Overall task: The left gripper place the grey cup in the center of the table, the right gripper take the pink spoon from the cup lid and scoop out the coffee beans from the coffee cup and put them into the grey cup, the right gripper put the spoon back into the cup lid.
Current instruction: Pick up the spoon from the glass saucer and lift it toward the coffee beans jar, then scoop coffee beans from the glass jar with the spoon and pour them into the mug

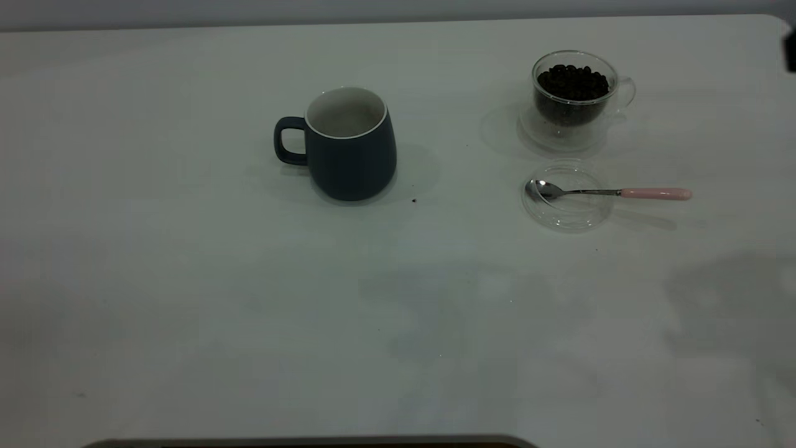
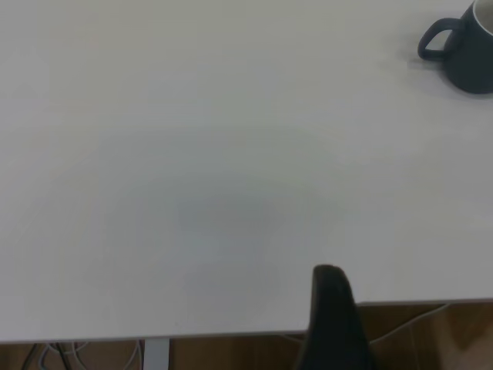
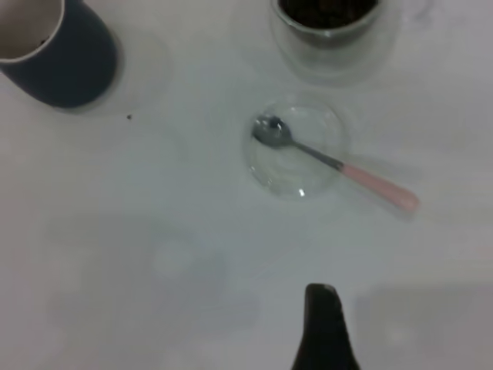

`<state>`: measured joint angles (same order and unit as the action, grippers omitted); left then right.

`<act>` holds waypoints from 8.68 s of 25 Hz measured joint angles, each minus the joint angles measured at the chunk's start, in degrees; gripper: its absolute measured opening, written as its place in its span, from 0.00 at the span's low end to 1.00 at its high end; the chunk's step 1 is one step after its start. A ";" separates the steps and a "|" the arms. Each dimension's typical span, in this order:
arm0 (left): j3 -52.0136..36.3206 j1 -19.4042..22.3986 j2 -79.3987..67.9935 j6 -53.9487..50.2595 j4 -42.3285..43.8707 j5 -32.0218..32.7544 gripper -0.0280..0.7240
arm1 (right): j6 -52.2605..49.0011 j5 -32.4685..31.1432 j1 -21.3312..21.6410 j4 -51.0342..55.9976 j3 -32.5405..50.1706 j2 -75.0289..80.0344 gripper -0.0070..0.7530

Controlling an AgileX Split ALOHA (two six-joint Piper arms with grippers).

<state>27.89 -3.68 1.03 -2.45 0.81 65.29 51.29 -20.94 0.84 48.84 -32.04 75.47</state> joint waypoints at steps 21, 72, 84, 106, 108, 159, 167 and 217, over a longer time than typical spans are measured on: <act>0.00 0.00 0.00 -0.14 0.00 0.00 0.79 | 11.93 -13.42 18.09 10.07 -25.46 44.37 0.79; 0.00 0.00 0.00 -0.11 0.00 0.00 0.79 | 37.27 -34.90 16.78 41.28 -28.25 71.47 0.24; 0.00 0.00 0.00 -0.15 0.00 0.00 0.79 | 37.37 -35.67 16.78 34.56 -28.25 67.79 0.14; 0.00 0.00 0.00 -0.04 0.00 0.00 0.79 | 26.53 -29.45 16.78 30.82 -40.47 55.05 0.14; 0.00 0.00 0.00 -0.04 0.00 0.00 0.79 | 25.53 -28.95 16.65 30.26 -41.24 56.67 0.14; 0.00 0.00 0.00 -0.20 0.00 0.00 0.79 | 19.48 -29.57 12.93 33.05 -42.43 62.08 0.14; 0.00 0.00 0.00 -0.20 0.00 0.00 0.79 | 19.29 -31.38 14.28 32.83 -42.43 62.08 0.14; 0.00 0.00 0.00 -0.21 0.00 0.00 0.79 | 9.64 -44.36 17.87 35.82 -42.43 62.08 0.14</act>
<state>27.89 -3.68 1.03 -2.66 0.81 65.29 60.93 -65.31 18.70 84.65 -74.47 137.55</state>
